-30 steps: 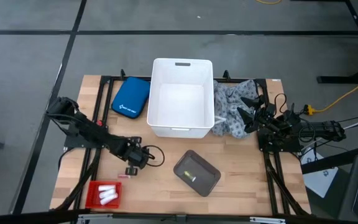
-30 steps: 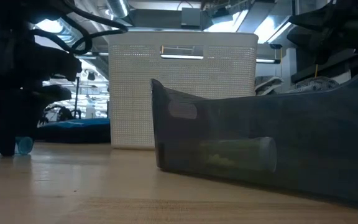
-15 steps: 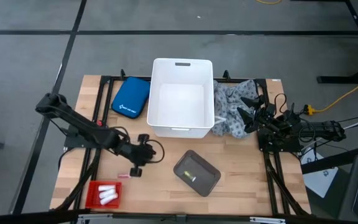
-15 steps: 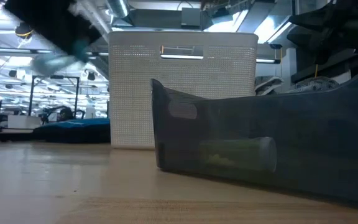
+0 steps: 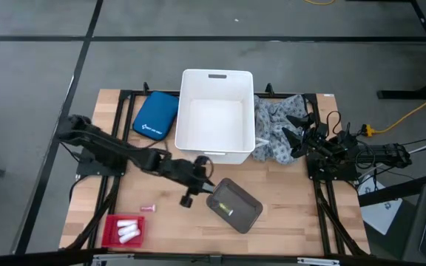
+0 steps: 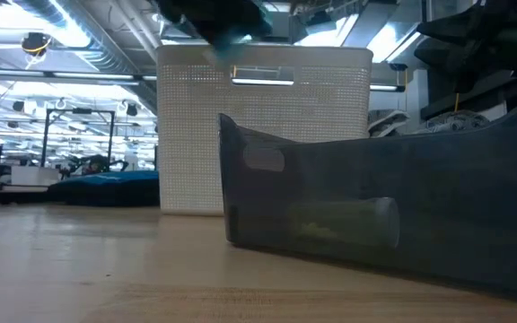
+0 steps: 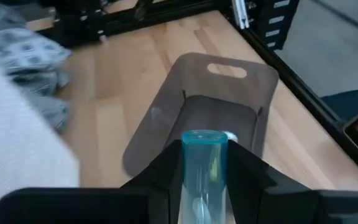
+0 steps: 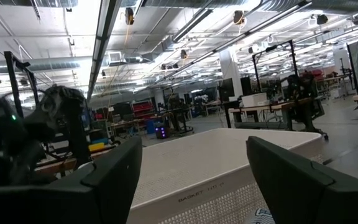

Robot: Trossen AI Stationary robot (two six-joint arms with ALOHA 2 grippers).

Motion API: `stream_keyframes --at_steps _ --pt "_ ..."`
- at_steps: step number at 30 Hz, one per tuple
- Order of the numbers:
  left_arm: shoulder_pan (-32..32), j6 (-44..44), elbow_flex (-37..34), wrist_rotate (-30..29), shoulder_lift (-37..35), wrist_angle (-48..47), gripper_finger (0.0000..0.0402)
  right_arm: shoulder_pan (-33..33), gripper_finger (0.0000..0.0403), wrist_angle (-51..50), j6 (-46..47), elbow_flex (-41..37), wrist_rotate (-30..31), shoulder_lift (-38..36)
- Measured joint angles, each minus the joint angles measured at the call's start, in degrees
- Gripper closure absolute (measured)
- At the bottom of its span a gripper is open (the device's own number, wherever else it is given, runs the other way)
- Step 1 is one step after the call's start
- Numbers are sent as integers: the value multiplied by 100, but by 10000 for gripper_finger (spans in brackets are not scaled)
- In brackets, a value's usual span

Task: Pick & place medical supplies in basket/bin
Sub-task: Put the blue pill bottle into the black bin

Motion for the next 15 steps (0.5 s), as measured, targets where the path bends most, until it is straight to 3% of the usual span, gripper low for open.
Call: stream_keyframes --at_steps 7,15 --pt "411 145 7 1009 1114 1881 313 0 110 0 -2 0 0 0" --pt "576 97 674 1323 2070 1844 310 2 110 0 -24 0 -2 0"
